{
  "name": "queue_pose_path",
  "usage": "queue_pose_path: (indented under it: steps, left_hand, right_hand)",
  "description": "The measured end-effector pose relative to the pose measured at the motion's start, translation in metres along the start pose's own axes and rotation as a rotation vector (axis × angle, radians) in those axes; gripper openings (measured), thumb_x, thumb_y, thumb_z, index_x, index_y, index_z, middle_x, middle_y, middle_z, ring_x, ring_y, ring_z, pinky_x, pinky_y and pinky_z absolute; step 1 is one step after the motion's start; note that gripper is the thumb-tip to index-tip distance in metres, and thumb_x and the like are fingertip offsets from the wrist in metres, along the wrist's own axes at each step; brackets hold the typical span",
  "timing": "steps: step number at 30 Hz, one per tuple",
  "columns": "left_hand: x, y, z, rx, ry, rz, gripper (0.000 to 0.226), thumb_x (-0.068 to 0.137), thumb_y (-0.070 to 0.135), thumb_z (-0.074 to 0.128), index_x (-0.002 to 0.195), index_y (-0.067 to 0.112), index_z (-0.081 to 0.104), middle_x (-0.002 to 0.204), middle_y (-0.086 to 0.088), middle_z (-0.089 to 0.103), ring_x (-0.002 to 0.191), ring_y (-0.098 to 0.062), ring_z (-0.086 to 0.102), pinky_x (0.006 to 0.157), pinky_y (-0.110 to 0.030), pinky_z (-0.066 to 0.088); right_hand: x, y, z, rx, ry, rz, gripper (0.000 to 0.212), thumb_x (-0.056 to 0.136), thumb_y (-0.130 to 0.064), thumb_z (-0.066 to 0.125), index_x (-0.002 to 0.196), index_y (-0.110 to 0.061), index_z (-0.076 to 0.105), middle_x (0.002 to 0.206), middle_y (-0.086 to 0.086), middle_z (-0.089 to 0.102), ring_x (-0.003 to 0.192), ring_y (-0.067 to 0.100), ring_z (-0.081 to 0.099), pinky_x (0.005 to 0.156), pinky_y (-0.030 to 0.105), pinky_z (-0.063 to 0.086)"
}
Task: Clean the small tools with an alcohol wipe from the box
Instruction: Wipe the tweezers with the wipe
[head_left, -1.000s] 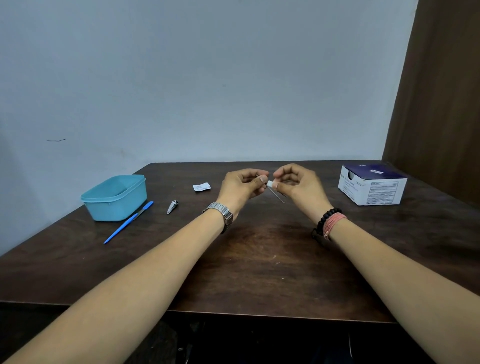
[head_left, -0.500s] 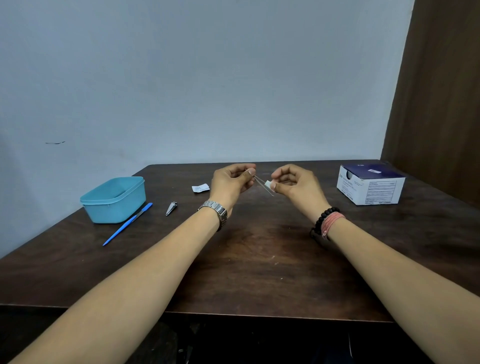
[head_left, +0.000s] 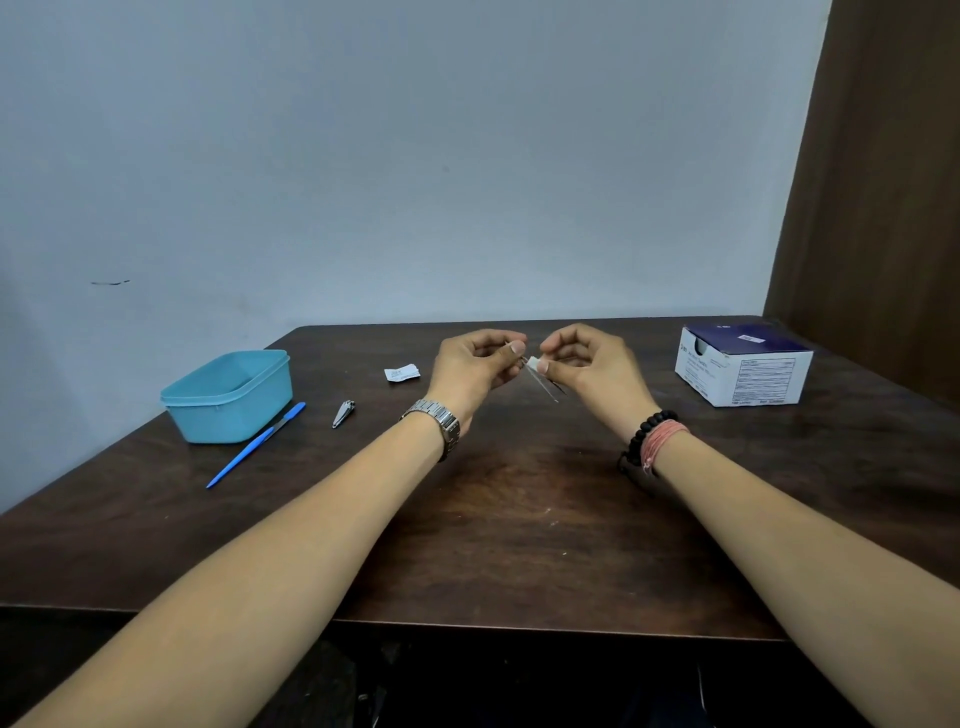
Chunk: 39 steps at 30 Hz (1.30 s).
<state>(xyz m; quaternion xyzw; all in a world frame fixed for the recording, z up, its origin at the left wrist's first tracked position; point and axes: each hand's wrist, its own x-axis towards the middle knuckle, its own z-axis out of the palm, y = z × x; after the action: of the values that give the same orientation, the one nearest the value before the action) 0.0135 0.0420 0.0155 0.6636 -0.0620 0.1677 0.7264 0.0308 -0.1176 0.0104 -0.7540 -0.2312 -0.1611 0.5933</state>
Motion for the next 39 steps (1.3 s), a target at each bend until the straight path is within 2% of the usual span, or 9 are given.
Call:
queue_pose_path:
  steps: [4, 8, 13, 17, 21, 28, 35, 39]
  left_hand:
    - [0.006, 0.002, -0.007, -0.051, 0.095, 0.015, 0.007, 0.087, 0.002, 0.066, 0.089, 0.007, 0.071, 0.081, -0.005, 0.066, 0.072, -0.01, 0.063, 0.07, -0.019, 0.055]
    - [0.001, 0.0, -0.002, -0.009, 0.031, 0.011, 0.008, 0.088, 0.003, 0.066, 0.087, 0.009, 0.071, 0.077, -0.005, 0.066, 0.07, -0.012, 0.062, 0.072, -0.022, 0.057]
    - [-0.004, -0.003, 0.006, 0.05, -0.035, 0.001, 0.006, 0.087, 0.004, 0.067, 0.088, 0.008, 0.071, 0.078, -0.007, 0.068, 0.064, -0.009, 0.062, 0.072, -0.021, 0.057]
    - [0.0, -0.001, 0.0, -0.008, 0.03, 0.011, 0.007, 0.087, 0.003, 0.067, 0.086, 0.009, 0.071, 0.077, -0.005, 0.067, 0.068, -0.012, 0.062, 0.07, -0.021, 0.056]
    - [0.007, 0.002, -0.009, -0.091, 0.132, 0.027, 0.006, 0.088, 0.003, 0.066, 0.087, 0.008, 0.07, 0.08, -0.005, 0.066, 0.07, -0.011, 0.062, 0.071, -0.02, 0.056]
    - [0.0, -0.005, 0.003, -0.007, 0.007, 0.017, 0.008, 0.088, 0.003, 0.066, 0.085, 0.009, 0.07, 0.075, -0.005, 0.066, 0.067, -0.013, 0.061, 0.072, -0.022, 0.057]
    - [0.008, 0.0, -0.008, -0.061, 0.135, 0.062, 0.008, 0.088, 0.002, 0.065, 0.088, 0.009, 0.07, 0.081, -0.006, 0.065, 0.073, -0.011, 0.063, 0.072, -0.02, 0.056]
    - [0.005, -0.002, -0.004, -0.015, 0.105, 0.077, 0.007, 0.088, 0.002, 0.066, 0.09, 0.008, 0.07, 0.082, -0.006, 0.066, 0.072, -0.01, 0.064, 0.071, -0.02, 0.056]
  right_hand:
    - [0.0, 0.002, -0.002, 0.006, -0.008, 0.024, 0.018, 0.078, -0.009, 0.077, 0.081, -0.022, 0.066, 0.08, -0.003, 0.069, 0.071, 0.005, 0.063, 0.071, 0.018, 0.051]
    - [0.0, 0.003, -0.001, -0.003, -0.013, 0.01, 0.018, 0.078, -0.01, 0.077, 0.081, -0.023, 0.066, 0.081, -0.003, 0.071, 0.072, 0.006, 0.064, 0.074, 0.023, 0.054]
    - [0.001, 0.004, -0.001, -0.005, -0.002, -0.01, 0.018, 0.078, -0.011, 0.078, 0.08, -0.024, 0.066, 0.085, -0.002, 0.072, 0.075, 0.005, 0.065, 0.074, 0.02, 0.053]
    - [0.002, 0.005, 0.0, -0.001, -0.009, -0.004, 0.017, 0.078, -0.01, 0.078, 0.081, -0.022, 0.066, 0.082, -0.006, 0.07, 0.073, 0.004, 0.063, 0.075, 0.019, 0.052]
    - [0.002, 0.006, -0.001, 0.012, -0.01, 0.016, 0.019, 0.078, -0.008, 0.077, 0.08, -0.023, 0.066, 0.08, -0.002, 0.069, 0.07, 0.005, 0.062, 0.073, 0.019, 0.05]
    - [0.003, 0.007, -0.001, -0.006, -0.017, 0.008, 0.016, 0.078, -0.012, 0.078, 0.083, -0.023, 0.067, 0.083, -0.004, 0.072, 0.073, 0.005, 0.064, 0.072, 0.02, 0.051]
    - [0.002, 0.007, 0.0, 0.018, -0.028, 0.026, 0.019, 0.078, -0.008, 0.077, 0.081, -0.022, 0.066, 0.082, 0.002, 0.071, 0.07, 0.006, 0.063, 0.07, 0.017, 0.05]
    - [0.002, 0.007, 0.0, 0.029, -0.036, 0.028, 0.017, 0.078, -0.007, 0.076, 0.082, -0.021, 0.066, 0.08, 0.003, 0.072, 0.069, 0.009, 0.066, 0.069, 0.018, 0.051]
